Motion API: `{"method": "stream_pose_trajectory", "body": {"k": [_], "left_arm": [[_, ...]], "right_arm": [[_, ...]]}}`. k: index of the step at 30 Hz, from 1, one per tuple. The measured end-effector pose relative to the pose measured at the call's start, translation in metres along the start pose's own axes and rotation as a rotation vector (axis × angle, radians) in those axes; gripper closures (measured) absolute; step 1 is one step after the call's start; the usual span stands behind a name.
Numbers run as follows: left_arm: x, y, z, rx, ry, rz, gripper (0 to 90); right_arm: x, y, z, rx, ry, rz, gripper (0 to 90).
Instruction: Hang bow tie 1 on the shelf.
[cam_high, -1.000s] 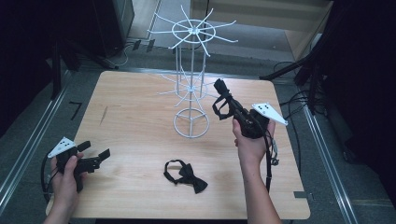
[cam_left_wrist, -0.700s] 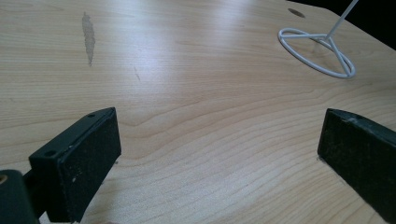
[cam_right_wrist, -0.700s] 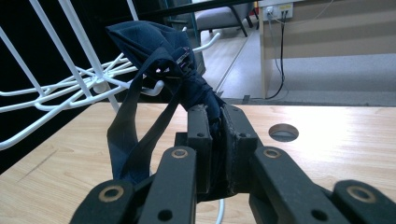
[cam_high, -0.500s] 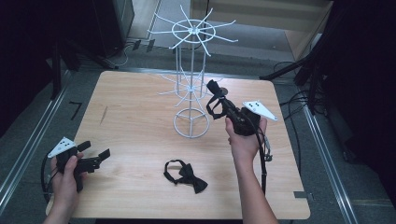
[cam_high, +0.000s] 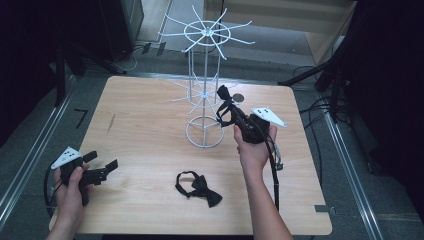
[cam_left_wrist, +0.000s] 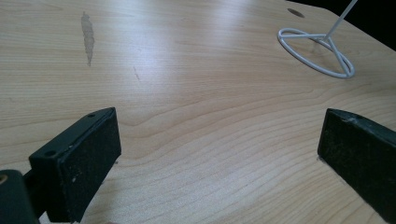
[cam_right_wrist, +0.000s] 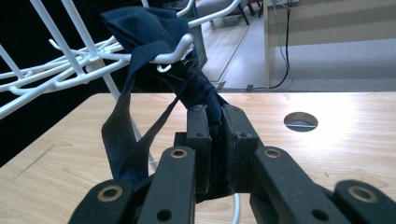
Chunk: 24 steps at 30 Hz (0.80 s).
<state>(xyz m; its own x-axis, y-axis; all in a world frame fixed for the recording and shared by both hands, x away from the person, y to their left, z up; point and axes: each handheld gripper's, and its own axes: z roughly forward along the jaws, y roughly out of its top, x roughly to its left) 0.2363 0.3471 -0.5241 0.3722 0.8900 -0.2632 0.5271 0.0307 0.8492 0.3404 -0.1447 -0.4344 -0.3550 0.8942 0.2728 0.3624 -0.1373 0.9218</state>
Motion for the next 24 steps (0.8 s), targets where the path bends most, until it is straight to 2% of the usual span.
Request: {"method": "stream_pose_trajectory", "body": {"k": [5,11,17,24], "left_arm": [[0.000,0.000,0.000,0.001,-0.001,0.000,0.0],[0.000,0.000,0.000,0.002,-0.001,0.000,0.0],[0.000,0.000,0.000,0.001,-0.001,0.000,0.0],[0.000,0.000,0.000,0.000,0.000,0.001,0.0]], "right_arm": [[0.003,-0.004,0.005,0.012,0.003,0.002,82.0],[0.004,-0.008,0.009,0.034,0.016,-0.026,78.6],[0.001,-0.013,0.008,0.037,0.030,-0.045,66.4],[-0.006,-0.021,-0.001,0.070,0.036,-0.074,55.7]]}}
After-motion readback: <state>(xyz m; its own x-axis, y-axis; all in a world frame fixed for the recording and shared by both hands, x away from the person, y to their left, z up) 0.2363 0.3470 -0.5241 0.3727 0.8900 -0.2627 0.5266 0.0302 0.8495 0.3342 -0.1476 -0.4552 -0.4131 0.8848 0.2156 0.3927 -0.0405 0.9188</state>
